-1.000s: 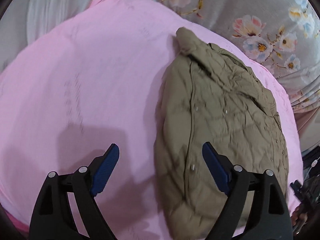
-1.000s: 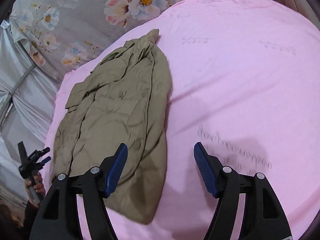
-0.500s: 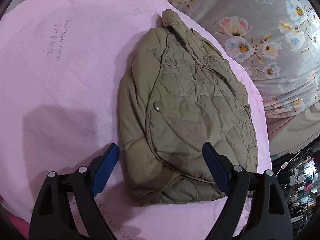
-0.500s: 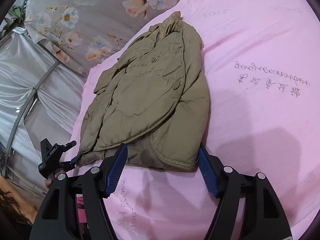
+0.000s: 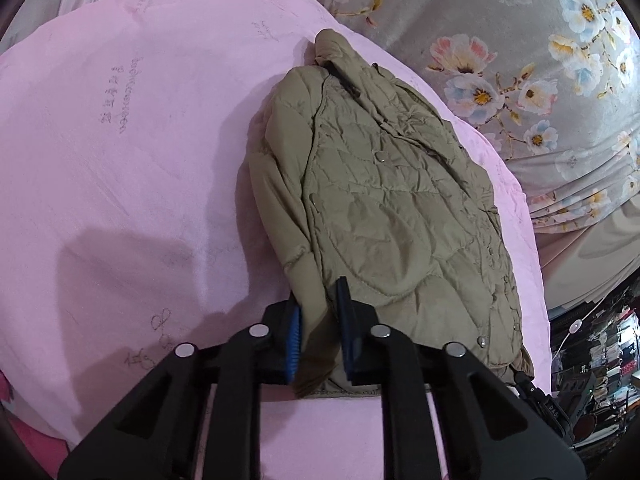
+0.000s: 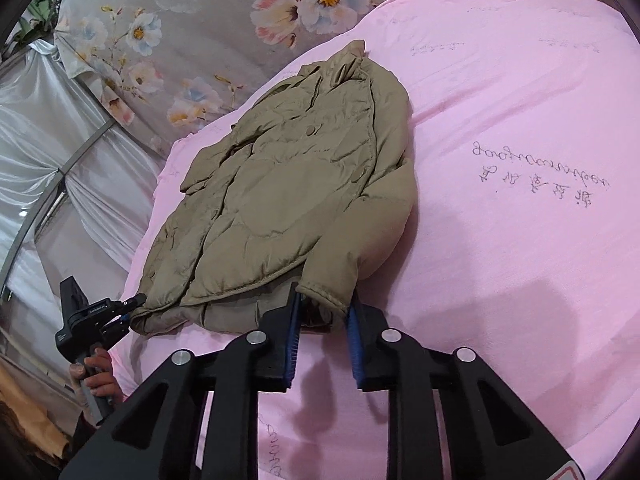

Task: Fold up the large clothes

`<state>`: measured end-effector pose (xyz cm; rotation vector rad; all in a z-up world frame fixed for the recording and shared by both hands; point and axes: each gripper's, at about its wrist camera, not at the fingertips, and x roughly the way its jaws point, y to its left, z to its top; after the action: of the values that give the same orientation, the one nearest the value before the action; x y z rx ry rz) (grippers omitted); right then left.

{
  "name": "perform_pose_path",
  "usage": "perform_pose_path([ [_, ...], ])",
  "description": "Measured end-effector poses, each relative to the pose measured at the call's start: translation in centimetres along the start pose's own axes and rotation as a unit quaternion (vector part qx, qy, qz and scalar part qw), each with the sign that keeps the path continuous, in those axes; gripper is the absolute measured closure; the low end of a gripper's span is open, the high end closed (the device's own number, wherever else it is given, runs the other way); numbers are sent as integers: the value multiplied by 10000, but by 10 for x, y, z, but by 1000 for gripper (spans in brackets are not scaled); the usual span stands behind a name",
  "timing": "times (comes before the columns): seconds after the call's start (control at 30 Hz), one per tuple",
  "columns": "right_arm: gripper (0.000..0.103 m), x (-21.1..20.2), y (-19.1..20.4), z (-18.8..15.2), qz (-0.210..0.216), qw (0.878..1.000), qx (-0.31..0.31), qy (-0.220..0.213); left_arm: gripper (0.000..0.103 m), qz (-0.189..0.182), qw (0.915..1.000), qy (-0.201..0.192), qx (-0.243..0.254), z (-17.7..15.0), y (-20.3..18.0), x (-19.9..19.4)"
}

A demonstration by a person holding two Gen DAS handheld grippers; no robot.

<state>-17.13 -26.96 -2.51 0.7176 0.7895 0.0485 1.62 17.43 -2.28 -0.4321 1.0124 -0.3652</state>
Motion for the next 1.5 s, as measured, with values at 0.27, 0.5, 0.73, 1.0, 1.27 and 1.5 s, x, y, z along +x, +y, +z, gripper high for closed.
perform_pose_path([
  [0.27,97,-59,24,11,261,9949,-405,-885,96,-307,9973,-528,406,3,-31,-57],
  [0.5,97,-132,56,15,570,9774,-946,-1802,96,-735,9891,-1004,787,-1,-55,-135],
  [0.73,98,-175,101,37,850,9556,-1411,-2441,97,-769,9758,-1646,1219,8,-81,-201],
  [1.0,98,-127,119,125,500,9469,-1637,-2721,97,-212,9692,-1869,1589,83,-119,-158],
  [1.27,98,-42,122,207,-123,9532,-1356,-2701,96,681,9642,-1885,1735,158,-135,-66],
  [1.5,99,37,106,251,-605,9624,-1041,-2433,96,1360,9577,-1715,1869,195,-139,16],
])
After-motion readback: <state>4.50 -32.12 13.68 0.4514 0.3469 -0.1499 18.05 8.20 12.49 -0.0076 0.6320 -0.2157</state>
